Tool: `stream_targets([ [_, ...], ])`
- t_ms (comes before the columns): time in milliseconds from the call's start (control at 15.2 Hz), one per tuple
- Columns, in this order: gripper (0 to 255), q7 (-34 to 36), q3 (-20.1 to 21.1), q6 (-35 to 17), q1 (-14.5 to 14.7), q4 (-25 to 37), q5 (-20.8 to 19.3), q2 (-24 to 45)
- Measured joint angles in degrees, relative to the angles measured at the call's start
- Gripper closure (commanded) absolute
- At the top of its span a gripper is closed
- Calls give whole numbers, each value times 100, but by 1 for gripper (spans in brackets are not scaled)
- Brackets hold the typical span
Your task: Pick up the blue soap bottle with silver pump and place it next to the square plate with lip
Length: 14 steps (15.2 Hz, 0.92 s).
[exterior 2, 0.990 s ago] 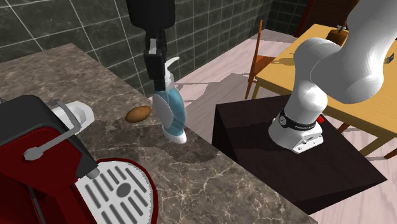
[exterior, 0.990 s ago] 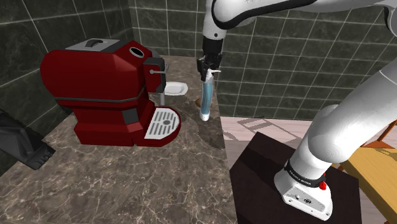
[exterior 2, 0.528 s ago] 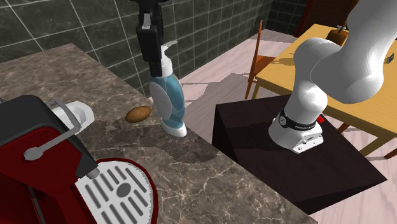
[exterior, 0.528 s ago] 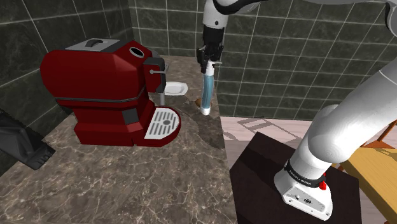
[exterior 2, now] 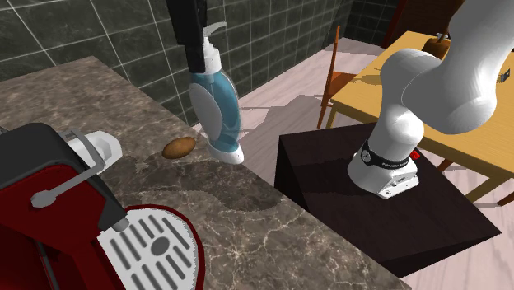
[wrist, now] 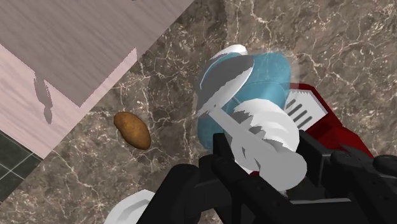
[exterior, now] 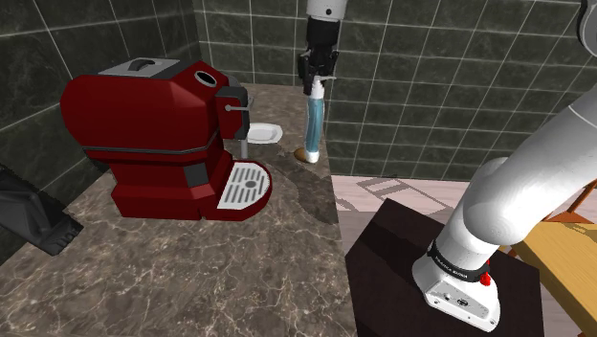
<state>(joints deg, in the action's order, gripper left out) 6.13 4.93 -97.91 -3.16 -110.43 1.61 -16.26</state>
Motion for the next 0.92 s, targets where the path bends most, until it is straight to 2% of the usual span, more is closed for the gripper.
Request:
stream_targets([
  [924,255,24,-1,1107,-10,1428,-28,322],
])
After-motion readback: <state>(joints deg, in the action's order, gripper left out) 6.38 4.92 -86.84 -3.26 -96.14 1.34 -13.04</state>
